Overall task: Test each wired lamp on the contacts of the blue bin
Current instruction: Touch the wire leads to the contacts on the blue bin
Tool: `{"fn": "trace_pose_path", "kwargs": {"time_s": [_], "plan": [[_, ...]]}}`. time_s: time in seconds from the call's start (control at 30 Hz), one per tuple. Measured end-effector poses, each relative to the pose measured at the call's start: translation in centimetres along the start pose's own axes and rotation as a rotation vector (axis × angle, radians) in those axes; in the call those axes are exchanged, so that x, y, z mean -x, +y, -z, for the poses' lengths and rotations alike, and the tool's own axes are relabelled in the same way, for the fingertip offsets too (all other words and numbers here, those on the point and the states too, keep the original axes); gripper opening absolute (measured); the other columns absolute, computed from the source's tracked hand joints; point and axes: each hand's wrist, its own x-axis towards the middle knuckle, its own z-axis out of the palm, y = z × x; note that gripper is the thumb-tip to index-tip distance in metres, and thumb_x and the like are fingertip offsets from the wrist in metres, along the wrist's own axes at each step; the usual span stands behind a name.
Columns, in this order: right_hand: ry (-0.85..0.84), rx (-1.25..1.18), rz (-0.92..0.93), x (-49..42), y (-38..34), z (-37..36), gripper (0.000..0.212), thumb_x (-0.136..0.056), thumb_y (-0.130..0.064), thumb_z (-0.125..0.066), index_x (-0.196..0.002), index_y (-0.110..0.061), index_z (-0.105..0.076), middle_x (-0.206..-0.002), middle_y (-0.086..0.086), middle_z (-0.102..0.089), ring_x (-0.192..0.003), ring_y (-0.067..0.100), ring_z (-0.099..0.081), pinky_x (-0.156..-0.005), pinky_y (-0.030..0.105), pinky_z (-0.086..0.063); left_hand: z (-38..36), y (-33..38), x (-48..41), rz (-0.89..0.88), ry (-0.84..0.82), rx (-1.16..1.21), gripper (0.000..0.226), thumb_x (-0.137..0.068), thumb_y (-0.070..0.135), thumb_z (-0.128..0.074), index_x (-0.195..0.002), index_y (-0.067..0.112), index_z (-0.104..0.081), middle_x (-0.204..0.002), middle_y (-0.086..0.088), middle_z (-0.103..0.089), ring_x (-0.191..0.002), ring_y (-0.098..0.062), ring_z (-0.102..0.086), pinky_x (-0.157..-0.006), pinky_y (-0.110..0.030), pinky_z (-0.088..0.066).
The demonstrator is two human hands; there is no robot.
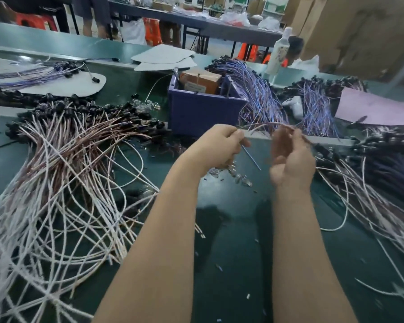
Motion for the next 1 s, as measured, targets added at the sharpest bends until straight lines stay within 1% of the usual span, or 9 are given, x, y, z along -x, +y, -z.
{"fn": "trace_pose_path", "kwargs": {"time_s": [0.1,0.17,0.27,0.37,0.47,0.6,0.73,0.87,1.0], "plan": [[-0.141,0.384,-0.072,0.0,1.5,1.1,0.012,-0.096,-0.021,-0.055,-0.088,-0.016,-0.063,-0.070,-0.004,-0.060,-0.053,0.006,-0.050,-0.049,0.016,-0.041,-1.2,-0.7,-0.7,-0.044,0.081,-0.237,0.037,-0.103,0.025,-0.033,-0.097,0.007,-0.065,-0.060,0.002,-0.042,-0.052,-0.011,-0.041,-0.047,-0.020,-0.034],[-0.231,0.635,-0.038,0.0,2.6,1.4,0.013,-0.094,-0.020,-0.058,-0.084,-0.017,-0.067,-0.067,-0.004,-0.056,-0.055,0.007,-0.045,-0.048,0.016,-0.034,-1.9,-1.5,-0.9,-0.049,0.080,-0.276,0.036,-0.103,0.023,-0.034,-0.102,0.004,-0.064,-0.070,-0.001,-0.052,-0.063,-0.015,-0.047,-0.057,-0.024,-0.038],[-0.223,0.751,0.053,-0.1,3.5,1.8,0.020,-0.095,-0.017,-0.057,-0.077,-0.013,-0.064,-0.057,-0.004,-0.050,-0.048,0.005,-0.040,-0.046,0.017,-0.033,-2.0,-2.9,-1.2,-0.046,0.162,-0.330,0.026,-0.099,0.015,-0.041,-0.102,0.006,-0.065,-0.082,-0.004,-0.061,-0.074,-0.022,-0.054,-0.065,-0.027,-0.039],[-0.109,0.638,0.061,-0.2,3.8,2.0,0.022,-0.095,-0.015,-0.057,-0.073,-0.010,-0.060,-0.052,-0.007,-0.057,-0.045,0.003,-0.048,-0.047,0.014,-0.042,-1.7,-4.0,-1.2,-0.029,0.260,-0.204,0.016,-0.096,0.017,-0.051,-0.089,0.016,-0.066,-0.079,-0.002,-0.072,-0.070,-0.013,-0.065,-0.062,-0.023,-0.049],[-0.127,0.532,0.000,-0.4,3.9,2.0,0.022,-0.093,-0.013,-0.058,-0.072,-0.009,-0.059,-0.050,-0.007,-0.061,-0.045,0.002,-0.053,-0.049,0.014,-0.046,-1.6,-4.5,-1.2,-0.041,0.279,-0.150,0.018,-0.095,0.016,-0.054,-0.080,0.019,-0.063,-0.068,0.004,-0.070,-0.057,0.002,-0.062,-0.051,-0.013,-0.044],[-0.265,0.647,-0.007,-0.2,4.5,2.1,0.021,-0.092,-0.009,-0.059,-0.072,-0.007,-0.061,-0.051,-0.008,-0.061,-0.049,0.004,-0.054,-0.052,0.016,-0.049,-1.4,-4.6,-1.2,-0.072,0.256,-0.114,0.020,-0.095,0.014,-0.054,-0.077,0.018,-0.064,-0.063,0.009,-0.067,-0.054,0.001,-0.062,-0.062,-0.017,-0.049],[-0.134,0.507,0.079,-0.6,3.9,2.2,0.023,-0.093,-0.008,-0.058,-0.070,-0.009,-0.058,-0.050,-0.007,-0.061,-0.046,0.002,-0.054,-0.051,0.014,-0.048,-0.8,-4.7,-1.1,-0.017,0.252,-0.072,0.024,-0.095,0.014,-0.055,-0.072,0.018,-0.062,-0.064,0.004,-0.068,-0.049,-0.002,-0.059,-0.057,-0.021,-0.048],[-0.035,0.405,0.107,-1.3,2.8,2.6,0.022,-0.093,-0.010,-0.058,-0.072,-0.010,-0.060,-0.052,-0.006,-0.064,-0.048,0.003,-0.056,-0.052,0.014,-0.050,0.4,-5.2,-0.9,0.072,0.325,-0.020,0.024,-0.096,0.014,-0.050,-0.075,0.015,-0.062,-0.068,0.002,-0.069,-0.049,-0.002,-0.054,-0.059,-0.022,-0.046],[-0.003,0.324,0.074,-1.0,3.2,2.2,0.021,-0.095,-0.010,-0.055,-0.075,-0.008,-0.059,-0.052,-0.005,-0.064,-0.049,0.003,-0.059,-0.054,0.014,-0.052,-0.4,-4.7,-0.7,0.095,0.106,-0.139,0.024,-0.099,0.023,-0.047,-0.089,0.016,-0.067,-0.081,0.004,-0.070,-0.076,-0.008,-0.062,-0.077,-0.025,-0.048]]}}
